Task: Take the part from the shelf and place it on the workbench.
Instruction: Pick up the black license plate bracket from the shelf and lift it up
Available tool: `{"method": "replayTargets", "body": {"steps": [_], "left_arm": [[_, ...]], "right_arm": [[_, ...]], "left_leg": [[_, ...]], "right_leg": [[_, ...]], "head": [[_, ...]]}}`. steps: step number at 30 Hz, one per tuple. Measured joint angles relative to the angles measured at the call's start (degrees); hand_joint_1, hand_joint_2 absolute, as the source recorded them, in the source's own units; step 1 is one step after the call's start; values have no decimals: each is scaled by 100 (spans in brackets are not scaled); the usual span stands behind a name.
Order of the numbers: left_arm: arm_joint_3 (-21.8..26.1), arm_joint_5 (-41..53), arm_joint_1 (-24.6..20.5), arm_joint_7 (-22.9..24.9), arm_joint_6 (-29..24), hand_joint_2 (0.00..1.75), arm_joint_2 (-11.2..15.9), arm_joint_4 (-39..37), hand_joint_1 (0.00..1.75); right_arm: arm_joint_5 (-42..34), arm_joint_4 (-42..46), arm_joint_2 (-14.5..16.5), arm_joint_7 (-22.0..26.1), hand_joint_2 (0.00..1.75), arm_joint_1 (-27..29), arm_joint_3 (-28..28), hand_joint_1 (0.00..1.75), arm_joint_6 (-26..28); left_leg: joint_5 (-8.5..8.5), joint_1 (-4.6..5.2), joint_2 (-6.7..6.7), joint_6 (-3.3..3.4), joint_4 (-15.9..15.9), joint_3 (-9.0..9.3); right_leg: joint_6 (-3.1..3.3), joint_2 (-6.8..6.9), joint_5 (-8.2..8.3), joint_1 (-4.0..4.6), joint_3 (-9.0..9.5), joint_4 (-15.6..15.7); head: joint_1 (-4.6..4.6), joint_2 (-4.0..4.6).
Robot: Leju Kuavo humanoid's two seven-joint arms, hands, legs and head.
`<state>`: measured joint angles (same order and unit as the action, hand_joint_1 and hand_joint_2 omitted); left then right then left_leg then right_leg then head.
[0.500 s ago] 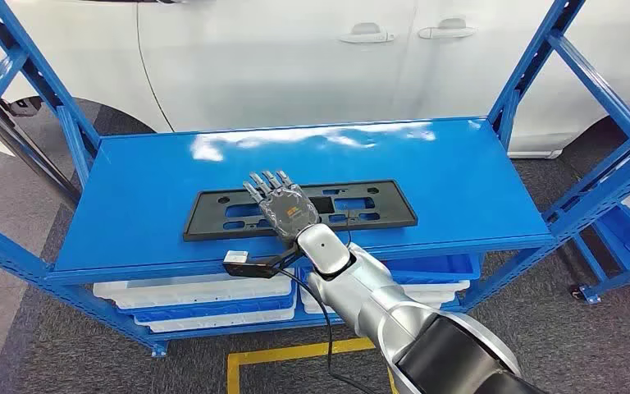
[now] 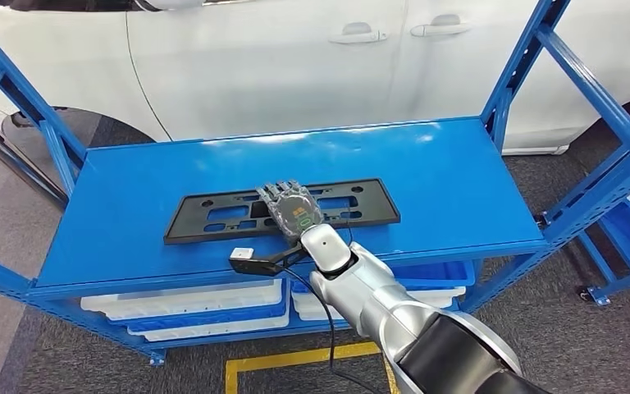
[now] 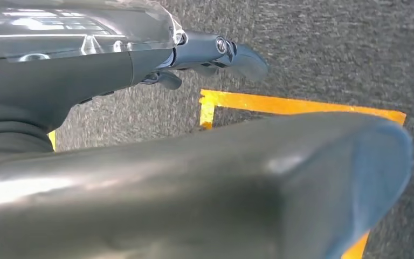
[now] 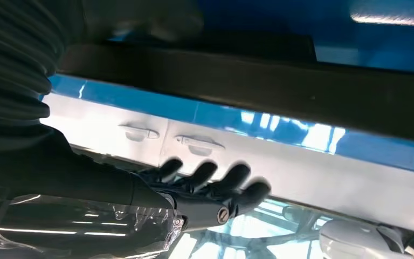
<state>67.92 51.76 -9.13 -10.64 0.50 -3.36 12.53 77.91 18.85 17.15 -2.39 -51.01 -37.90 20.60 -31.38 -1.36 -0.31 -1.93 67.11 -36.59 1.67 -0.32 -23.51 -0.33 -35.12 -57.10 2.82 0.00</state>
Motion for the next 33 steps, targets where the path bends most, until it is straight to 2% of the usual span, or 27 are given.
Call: {"method": "replayTargets", "body": {"steps": [1, 2, 3, 4, 6, 7, 9, 12, 13, 14, 16, 17, 18, 19, 21, 22, 23, 25, 27, 29, 30, 33], "left_arm": [[1, 0, 4, -1, 1, 0, 1, -1, 0], [1, 0, 10, -1, -1, 0, 4, -1, 0], [2, -1, 14, -1, -1, 0, 8, -1, 0], [2, -1, 15, -1, -2, 0, 13, -1, 0], [2, -5, 10, -5, -2, 0, 19, -1, 0], [2, -9, 5, -9, -3, 0, 21, -1, 0], [4, -19, 6, -21, -8, 0, 21, -1, 0], [8, -41, 13, -62, -4, 0, 16, -1, 0], [8, -47, 9, -82, 4, 0, 15, -1, 0], [9, -51, 4, -101, 11, 0, 13, -1, 0], [13, -57, -3, -127, 18, 0, 14, -1, 0], [17, -61, -2, -136, 18, 0, 14, -1, 0], [24, -64, 1, -143, 19, 0, 14, -1, 0], [32, -68, 4, -151, 22, 0, 13, -1, 0], [46, -74, 6, -186, 33, 0, 5, -1, 0], [50, -74, 4, -224, 41, 0, 2, -1, 0], [52, -71, 3, -291, 50, 0, -1, -1, 0], [53, -56, 2, -495, 87, 0, -1, -1, 0], [50, -36, 0, -707, 134, 0, 1, -1, 0], [48, -31, -7, -814, 150, 0, 3, -1, 0], [48, -38, -10, -830, 146, 0, 3, -1, 0], [49, -56, -2, -848, 120, 0, 2, -1, 0]], "right_arm": [[2, -5, -1, -1, 175, 2, 0, 138, -3], [3, -12, -1, -1, 175, 6, 0, 155, -3], [5, -18, -2, -6, 175, 9, 0, 173, -7], [9, -21, -1, -17, 175, 10, 0, 175, -20], [20, -22, -1, -52, 175, 4, 0, 175, -72], [24, -23, -1, -70, 175, -4, 0, 175, -102], [28, -23, -3, -90, 175, -12, 0, 175, -146], [44, -23, -5, -90, 175, -22, 0, 175, -195], [51, -22, -7, -86, 175, -29, 0, 175, -204], [56, -22, -8, -82, 175, -30, 0, 175, -208], [70, -23, -10, -72, 175, -17, -1, 175, -208], [76, -23, -12, -61, 175, -8, -1, 175, -208], [82, -23, -14, -50, 175, -4, -2, 175, -207], [88, -22, -15, -35, 175, -6, -2, 175, -206], [95, -20, -15, -5, 175, -19, -3, 175, -203], [99, -19, -14, 7, 175, -25, -4, 175, -201], [103, -17, -14, 15, 175, -29, -5, 175, -197], [110, -14, -14, 21, 175, -35, -7, 175, -184], [113, -3, -15, 32, 175, -45, -7, 175, -164], [110, 8, -14, 48, 175, -65, -7, 175, -150], [107, 11, -13, 55, 175, -73, -7, 175, -144], [69, 12, -14, 87, 175, -79, -5, 175, -100]], "left_leg": [[-139, 0, 0, -8, 391, -209], [-185, 1, 0, -10, 647, -363], [-110, 1, 0, -4, 674, -410], [83, 2, 0, 12, 439, -328], [516, 12, 3, 64, -364, 24], [641, 24, 3, 91, -694, 174], [669, 54, 0, 132, -932, 279], [693, 35, 3, 213, -979, 298], [703, 21, 8, 245, -995, 307], [708, 12, 12, 268, -1004, 314], [704, 14, 13, 291, -1002, 312], [700, 14, 12, 292, -1001, 313], [696, 13, 8, 289, -999, 319], [690, 12, 3, 281, -997, 330], [669, 13, -9, 250, -994, 361], [656, 22, -15, 226, -986, 368], [646, 32, -18, 197, -981, 370], [640, 36, -18, 126, -984, 364], [602, 13, -12, 57, -962, 357], [439, 4, -5, 18, -736, 268], [300, 2, -2, 9, -490, 159], [-124, -3, -1, -19, 553, -349]], "right_leg": [[14, 0, -9, 14, 6, -2], [23, -2, -18, 29, 13, -4], [27, -7, -28, 41, 24, -7], [26, -13, -40, 51, 42, -12], [5, -21, -73, 72, 79, -25], [-15, -25, -86, 84, 86, -34], [-65, -31, -93, 97, 78, -44], [-156, -31, -157, 81, 52, -116], [-187, -27, -263, 73, -16, -277], [-216, -23, -424, 58, -147, -564], [-259, -14, -774, 25, -536, -1365], [-275, -10, -856, 7, -692, -1667], [-286, -5, -822, -10, -747, -1755], [-289, 0, -682, -25, -681, -1599], [-272, 10, -281, -41, -290, -785], [-255, 13, -152, -34, -112, -418], [-233, 14, -89, -23, 0, -179], [-181, 6, -89, 8, 32, -83], [-102, 2, -70, -1, 47, -46], [-35, 9, -49, -25, 76, 5], [-20, 12, -49, -24, 82, 12], [3, 13, -59, 4, 83, 8]], "head": [[0, 0], [0, 0], [0, 0], [0, 0], [0, 0], [0, 0], [0, 0], [0, 0], [0, 0], [0, 0], [0, 0], [0, 0], [0, 0], [0, 0], [0, 0], [0, 0], [0, 0], [0, 0], [0, 0], [1, 0], [1, 0], [0, 0]]}}
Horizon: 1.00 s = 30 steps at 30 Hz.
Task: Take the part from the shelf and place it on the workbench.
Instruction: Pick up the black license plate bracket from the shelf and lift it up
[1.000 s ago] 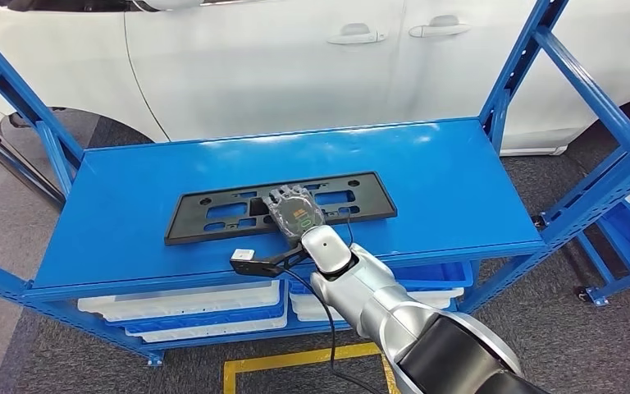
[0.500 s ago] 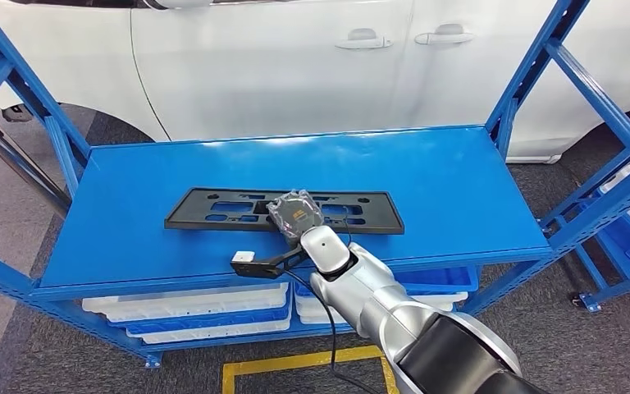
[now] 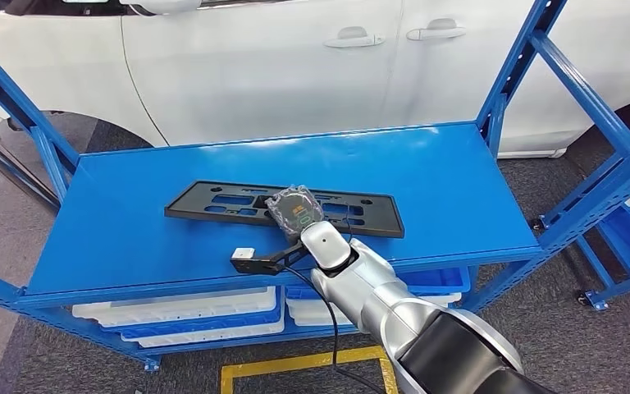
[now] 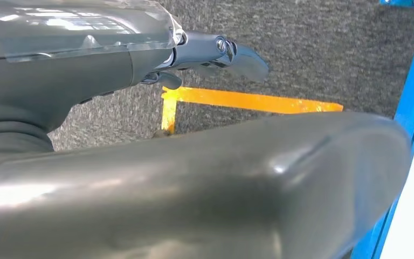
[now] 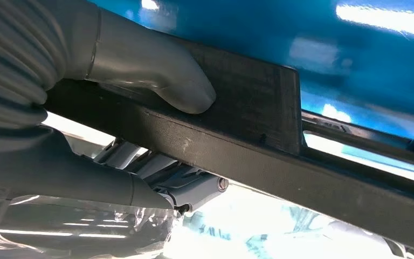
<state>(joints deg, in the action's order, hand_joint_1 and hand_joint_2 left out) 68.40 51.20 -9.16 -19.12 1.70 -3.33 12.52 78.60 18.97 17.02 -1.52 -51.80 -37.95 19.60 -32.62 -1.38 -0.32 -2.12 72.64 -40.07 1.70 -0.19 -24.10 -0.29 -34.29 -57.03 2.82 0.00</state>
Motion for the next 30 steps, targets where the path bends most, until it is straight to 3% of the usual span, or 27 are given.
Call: {"method": "replayTargets", "body": {"steps": [1, 2, 4, 6, 9, 11, 12, 15, 16, 17, 18, 19, 21, 22, 24, 26, 28, 30], "left_arm": [[1, -6, 5, -13, 5, 0, 2, 0, 0], [1, -16, 8, -38, 24, 0, 5, 0, 0], [1, -49, 7, -104, 88, 0, 14, 0, 0], [1, -83, -6, -146, 134, 0, 22, 0, 0], [9, -181, -7, -205, 194, 0, 28, 0, 0], [38, -324, -8, -314, 256, 0, 29, 0, 0], [66, -409, -14, -378, 289, 0, 30, 0, 0], [189, -609, -22, -434, 388, 0, 36, 0, 0], [220, -627, -18, -400, 416, 0, 39, 0, 0], [238, -625, -11, -352, 436, 0, 41, 0, 0], [248, -615, -5, -310, 447, 0, 44, 0, 0], [255, -605, -1, -277, 451, 0, 44, 0, 0], [271, -599, 4, -233, 449, 0, 35, -1, 0], [281, -598, 3, -219, 445, 0, 32, -2, 0], [293, -605, -2, -221, 463, 0, 34, -2, 0], [299, -637, 0, -270, 540, 0, 46, -2, 0], [308, -668, 17, -291, 602, 0, 56, -2, 0], [313, -668, 65, -244, 563, 0, 61, -2, 0]], "right_arm": [[-31, 3, -1, 20, 175, 1, 4, 175, 44], [-74, 18, -1, 50, 175, 1, 14, 175, 112], [-169, 79, -2, 118, 175, -26, 46, 175, 291], [-275, 162, -3, 206, 175, -89, 90, 175, 478], [-545, 372, -24, 438, 175, -144, 213, 175, 785], [-984, 661, -71, 828, 175, -118, 350, 175, 1098], [-1332, 882, -111, 1125, 175, -82, 444, 175, 1267], [-3160, 2199, -365, 2332, 175, 257, 892, 175, 1369], [-3976, 2850, -485, 2722, 175, 455, 1063, 175, 1191], [-4765, 3503, -596, 3034, 175, 662, 1213, 175, 924], [-5491, 4119, -694, 3291, 175, 855, 1349, 175, 625], [-6159, 4767, -788, 3497, 175, 1041, 1489, 175, 282], [-6965, 5855, -927, 3744, 175, 1331, 1713, 175, -256], [-7179, 6334, -985, 3811, 175, 1457, 1804, 175, -432], [-7438, 6966, -1060, 3867, 175, 1655, 1921, 175, -681], [-8131, 7406, -1115, 3886, 175, 1860, 2005, 175, -1362], [-9080, 7780, -1168, 3907, 175, 2141, 2044, 175, -2564], [-9738, 8051, -1211, 3985, 175, 2529, 2007, 175, -3771]], "left_leg": [[-6, 0, 0, -2, 167, -99], [111, 1, 0, 5, 90, -82], [549, 2, 5, 41, -644, 228], [804, 22, 8, 84, -1315, 532], [818, 41, -2, 158, -1469, 582], [838, 21, 0, 228, -1494, 583], [848, 8, 3, 262, -1508, 586], [839, 18, -6, 319, -1507, 582], [832, 22, -22, 326, -1503, 586], [824, 24, -43, 328, -1498, 592], [814, 27, -63, 327, -1492, 601], [799, 31, -79, 319, -1486, 612], [766, 55, -86, 286, -1474, 621], [751, 62, -81, 263, -1471, 625], [733, 72, -65, 211, -1484, 644], [659, 74, -38, 156, -1427, 649], [388, 63, -12, 105, -992, 477], [42, 53, -4, 61, -240, 132]], "right_leg": [[4, -3, -5, 10, 3, -4], [3, -8, -13, 16, 10, -9], [-17, -19, -40, 21, 31, -28], [-60, -29, -65, 44, 22, -62], [-144, -38, -64, 60, -14, -77], [-203, -33, -161, 52, -66, -192], [-229, -28, -279, 48, -150, -372], [-287, -16, -790, 12, -699, -1516], [-297, -15, -841, 3, -825, -1765], [-294, -14, -758, -2, -828, -1748], [-281, -13, -591, -2, -732, -1520], [-248, -10, -359, 6, -538, -1087], [-182, 8, -73, 45, -203, -347], [-156, 12, -15, 65, -109, -134], [-128, 1, -30, 67, -88, -81], [-86, 0, -20, 30, -43, -28], [-43, 11, -14, 4, 5, 19], [-13, 15, -31, 10, 23, 20]], "head": [[0, 0], [0, 0], [0, 0], [0, 0], [0, 0], [0, 0], [0, 0], [0, 0], [0, 0], [0, 0], [0, 0], [0, 0], [0, 0], [0, 0], [0, 0], [-1, 0], [-1, 0], [0, 0]]}}
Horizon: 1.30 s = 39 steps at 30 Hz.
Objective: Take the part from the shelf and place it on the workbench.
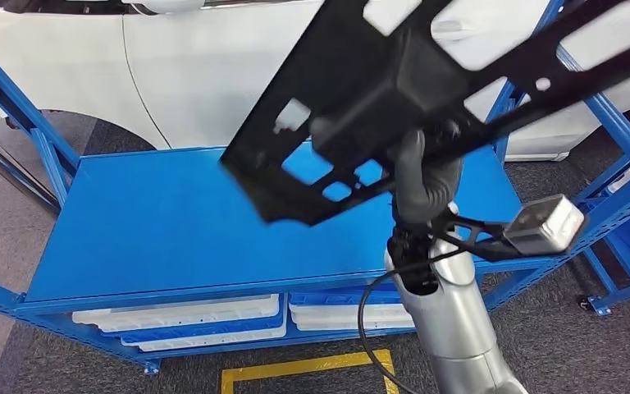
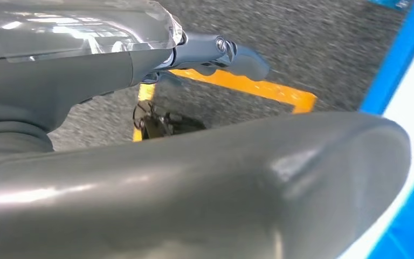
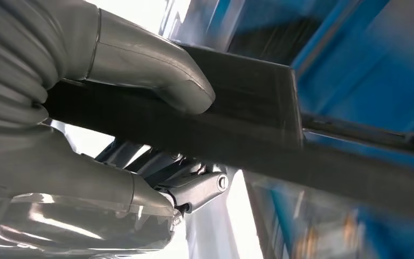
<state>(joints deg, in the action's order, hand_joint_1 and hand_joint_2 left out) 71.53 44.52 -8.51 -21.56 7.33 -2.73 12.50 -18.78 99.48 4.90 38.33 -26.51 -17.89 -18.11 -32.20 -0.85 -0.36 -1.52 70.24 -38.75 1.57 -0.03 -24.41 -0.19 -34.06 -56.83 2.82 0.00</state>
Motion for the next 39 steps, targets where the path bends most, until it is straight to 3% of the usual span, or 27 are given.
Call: {"method": "replayTargets", "body": {"steps": [1, 2, 3, 5, 6, 8, 11, 13, 15, 16, 17, 18, 21, 22, 25, 27, 29, 31, 33, 34, 35, 37, 39], "left_arm": [[1, 8, 33, 33, -43, 0, 6, 0, 0], [1, 22, 66, 63, -89, 0, 16, 0, 0], [1, 34, 92, 88, -131, 0, 30, 0, 0], [1, 52, 126, 118, -202, 0, 65, 0, 0], [1, 55, 134, 124, -224, 0, 80, 0, 0], [1, 56, 147, 134, -245, 0, 99, 0, 0], [1, 57, 169, 148, -250, 0, 106, 0, 0], [1, 57, 173, 154, -250, 0, 105, 0, 0], [1, 57, 174, 181, -273, 0, 107, 0, 0], [2, 57, 176, 214, -305, 0, 108, 0, 0], [4, 57, 179, 262, -350, 0, 109, 0, 0], [9, 57, 184, 312, -396, 0, 109, 0, 0], [19, 60, 198, 409, -471, 0, 105, 0, 0], [20, 66, 198, 426, -479, 0, 102, 0, 0], [19, 113, 203, 475, -523, 0, 99, 0, 0], [18, 139, 215, 490, -551, 0, 104, 0, 0], [18, 162, 221, 487, -549, 0, 108, 0, 0], [18, 186, 223, 486, -531, 0, 118, 0, 0], [18, 200, 226, 494, -500, 0, 133, 0, 0], [17, 208, 227, 498, -478, 0, 139, 0, 0], [16, 218, 225, 501, -455, 0, 145, 0, 0], [8, 248, 211, 502, -422, 0, 152, 0, 0], [-11, 286, 202, 489, -400, 0, 155, 0, 0]], "right_arm": [[-186, 77, -12, 40, 175, 201, -47, 175, -444], [-317, 122, -19, 68, 175, 386, -111, 175, -802], [-381, 142, -22, 85, 175, 546, -184, 175, -1044], [-366, 164, -23, 113, 175, 836, -350, 175, -1340], [-326, 176, -22, 127, 175, 961, -431, 175, -1417], [-270, 200, -16, 141, 175, 1134, -559, 175, -1492], [-262, 218, -14, 143, 175, 1233, -630, 175, -1513], [-266, 227, -14, 147, 175, 1267, -640, 175, -1519], [-276, 233, -15, 141, 175, 1310, -649, 175, -1564], [-287, 231, -17, 130, 175, 1342, -660, 175, -1612], [-297, 223, -20, 114, 175, 1375, -682, 175, -1673], [-294, 206, -21, 100, 175, 1406, -721, 175, -1733], [-186, 118, -15, 98, 175, 1467, -899, 175, -1805], [-135, 86, -10, 107, 175, 1479, -955, 175, -1803], [51, -5, 71, 130, 175, 1562, -1052, 175, -1778], [130, -61, 164, 137, 175, 1616, -1059, 175, -1717], [157, -118, 239, 142, 175, 1633, -1056, 175, -1669], [205, -155, 280, 145, 175, 1652, -1048, 175, -1674], [288, -170, 289, 145, 175, 1674, -1040, 175, -1681], [336, -172, 289, 145, 175, 1678, -1037, 175, -1663], [383, -172, 292, 145, 175, 1680, -1034, 175, -1628], [452, -166, 311, 146, 175, 1677, -1022, 175, -1542], [497, -159, 345, 146, 175, 1671, -1009, 175, -1485]], "left_leg": [[-72, -2, 1, -17, 267, -133], [-33, -3, 1, -28, 338, -178], [111, -4, 1, -30, 183, -116], [496, -4, 3, -4, -572, 239], [611, 6, 1, 27, -919, 412], [662, 31, -7, 99, -1236, 566], [684, 16, -9, 203, -1270, 580], [708, -8, 1, 262, -1301, 593], [715, 0, 10, 288, -1297, 582], [720, 3, 12, 293, -1289, 574], [724, 5, 13, 295, -1279, 567], [727, 6, 12, 294, -1268, 562], [720, 9, 2, 275, -1243, 563], [719, 19, -1, 259, -1234, 556], [743, 32, -6, 171, -1227, 520], [725, 26, -4, 103, -1211, 502], [451, 17, 1, 52, -924, 394], [-40, 2, 6, 18, -205, 143], [-318, -4, 6, -8, 352, 3], [-292, -8, 6, -13, 315, 92], [-175, -15, 7, -14, 35, 303], [83, -20, 3, 5, -840, 871], [200, -2, -13, 65, -1310, 1133]], "right_leg": [[6, -2, -10, 3, 5, -6], [6, -7, -21, 3, 8, -15], [-2, -16, -33, 3, 14, -25], [-31, -29, -65, 5, 41, -45], [-53, -32, -83, 15, 50, -60], [-105, -30, -102, 31, 47, -81], [-191, -29, -147, 31, 35, -128], [-245, -25, -402, 22, -124, -508], [-282, -22, -790, 0, -477, -1279], [-293, -21, -909, -12, -628, -1608], [-297, -20, -926, -19, -693, -1757], [-293, -18, -833, -23, -642, -1672], [-233, -16, -301, -18, -69, -577], [-212, -17, -214, -4, 65, -310], [-160, -23, -174, 41, 107, -137], [-92, -16, -113, 23, 84, -96], [-14, 6, -36, -8, 50, -45], [22, 21, 34, -4, -32, -39], [18, 27, 110, 2, -139, -47], [8, 27, 148, 1, -193, -55], [-6, 25, 186, -1, -243, -66], [-58, 18, 255, 5, -323, -104], [-126, 13, 319, 17, -359, -126]], "head": [[0, 0], [0, 0], [0, 0], [0, 0], [0, 0], [0, 0], [-1, 0], [-1, 0], [-2, 0], [-2, 0], [-2, 0], [-2, 0], [-2, 0], [-2, 0], [-1, 0], [0, 0], [0, 0], [0, 0], [0, 0], [0, 0], [0, 0], [1, 0], [-1, 0]]}}
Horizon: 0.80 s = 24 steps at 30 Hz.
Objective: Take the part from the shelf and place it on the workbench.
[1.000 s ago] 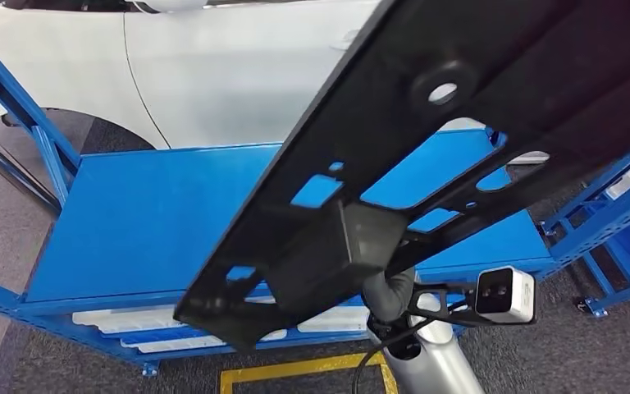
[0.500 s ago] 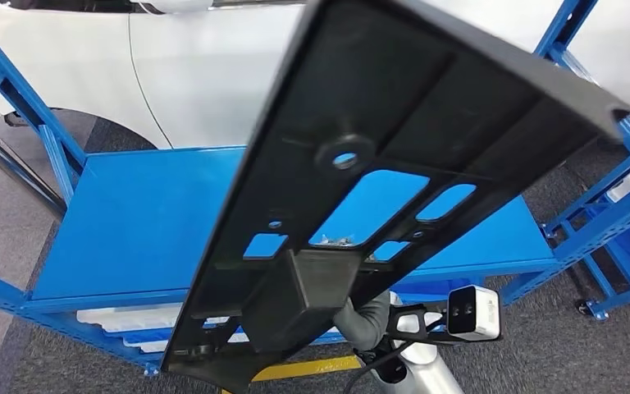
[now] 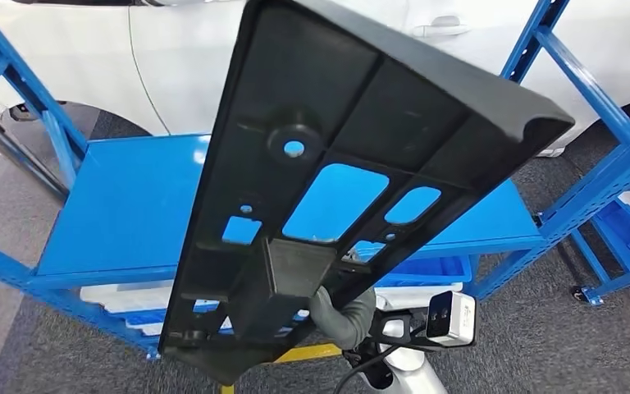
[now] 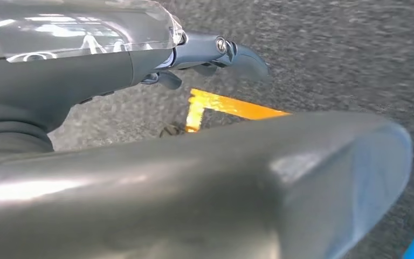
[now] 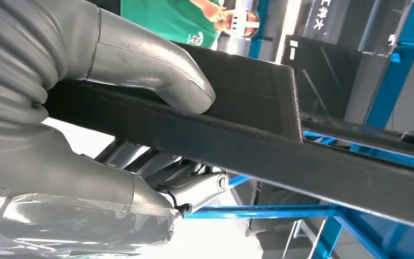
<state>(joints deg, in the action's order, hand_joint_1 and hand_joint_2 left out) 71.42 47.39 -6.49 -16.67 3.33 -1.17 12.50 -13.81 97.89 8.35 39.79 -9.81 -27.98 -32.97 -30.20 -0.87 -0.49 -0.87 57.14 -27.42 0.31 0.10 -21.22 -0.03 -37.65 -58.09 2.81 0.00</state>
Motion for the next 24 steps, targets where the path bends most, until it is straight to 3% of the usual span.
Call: {"method": "replayTargets", "body": {"steps": [3, 4, 6, 8, 9, 10, 11, 13, 15, 16, 18, 19, 20, 23, 24], "left_arm": [[-20, 57, 15, -12, 26, 0, 8, 0, 0], [-23, 71, 13, -10, 31, 0, 9, 0, 0], [-34, 103, 11, 2, 37, 0, 10, 0, 0], [-60, 134, 24, 16, 39, 0, 13, 0, 0], [-74, 141, 31, 21, 40, 0, 14, 0, 0], [-88, 149, 37, 25, 41, 0, 15, 0, 0], [-100, 155, 41, 28, 42, 0, 15, 0, 0], [-119, 165, 45, 31, 44, 0, 10, 0, 0], [-134, 177, 46, 41, 45, 0, 3, 0, 0], [-142, 188, 49, 51, 45, 0, 0, 0, 0], [-156, 217, 55, 79, 44, 0, 3, 0, 0], [-161, 233, 60, 91, 41, 0, 3, 0, 0], [-165, 246, 67, 102, 39, 0, 1, 0, 0], [-170, 271, 79, 115, 36, 0, -9, 0, 0], [-172, 276, 81, 115, 35, 0, -9, 0, 0]], "right_arm": [[29, 15, 26, 1, 175, -2, 6, 175, 23], [22, 19, 26, 2, 175, -2, 9, 175, 27], [4, 30, 25, 2, 175, -2, 16, 175, 36], [-6, 38, 20, 2, 175, 4, 32, 175, 42], [-9, 40, 16, 2, 175, 9, 40, 175, 42], [-13, 40, 12, 2, 175, 13, 49, 175, 42], [-18, 40, 10, 2, 175, 15, 54, 175, 42], [-22, 54, 9, 2, 175, 13, 59, 175, 42], [-18, 88, 9, 3, 175, 12, 62, 175, 37], [-10, 105, 9, 5, 175, 14, 68, 175, 30], [22, 127, 9, 8, 175, 26, 93, 175, 4], [43, 134, 9, 7, 175, 35, 110, 175, -19], [60, 138, 9, 6, 175, 48, 129, 175, -55], [100, 140, 8, 6, 175, 112, 198, 175, -216], [119, 139, 8, 5, 175, 134, 218, 175, -261]], "left_leg": [[117, 18, 8, 117, -5, -80], [175, 14, 22, 159, -10, -120], [304, 1, 51, 225, -19, -241], [424, 9, 62, 246, -9, -401], [479, 15, 67, 244, -3, -483], [531, 20, 69, 238, 5, -562], [579, 25, 70, 229, 15, -636], [663, 34, 65, 203, 38, -750], [741, 39, 61, 151, 49, -802], [781, 34, 63, 115, 44, -812], [842, 22, 68, 43, 28, -825], [786, 16, 67, 13, 62, -855], [619, 13, 63, -12, 189, -910], [-196, -4, 59, -80, 1177, -1198], [-320, -9, 59, -100, 1498, -1249]], "right_leg": [[-101, -10, 90, -18, -24, 15], [-132, -13, -6, -28, -67, -54], [-182, -16, -503, -49, -248, -539], [-214, -14, -1040, -60, -461, -1335], [-220, -14, -1146, -64, -488, -1616], [-216, -14, -1132, -66, -417, -1707], [-199, -14, -1025, -64, -230, -1566], [-122, -15, -824, -39, 405, -770], [-57, -11, -803, 4, 888, -58], [-35, -10, -823, 26, 970, 96], [18, -3, -740, 30, 931, 158], [59, 8, -687, 16, 897, 182], [102, 19, -618, 1, 846, 204], [160, 33, -413, -3, 606, 209], [157, 34, -348, 0, 514, 198]], "head": [[-1, 0], [-1, 0], [-1, 0], [-1, 0], [-2, 0], [-2, 0], [-2, 0], [0, 0], [1, 0], [1, 0], [-1, 0], [-1, 0], [-1, 0], [1, 0], [1, 0]]}}
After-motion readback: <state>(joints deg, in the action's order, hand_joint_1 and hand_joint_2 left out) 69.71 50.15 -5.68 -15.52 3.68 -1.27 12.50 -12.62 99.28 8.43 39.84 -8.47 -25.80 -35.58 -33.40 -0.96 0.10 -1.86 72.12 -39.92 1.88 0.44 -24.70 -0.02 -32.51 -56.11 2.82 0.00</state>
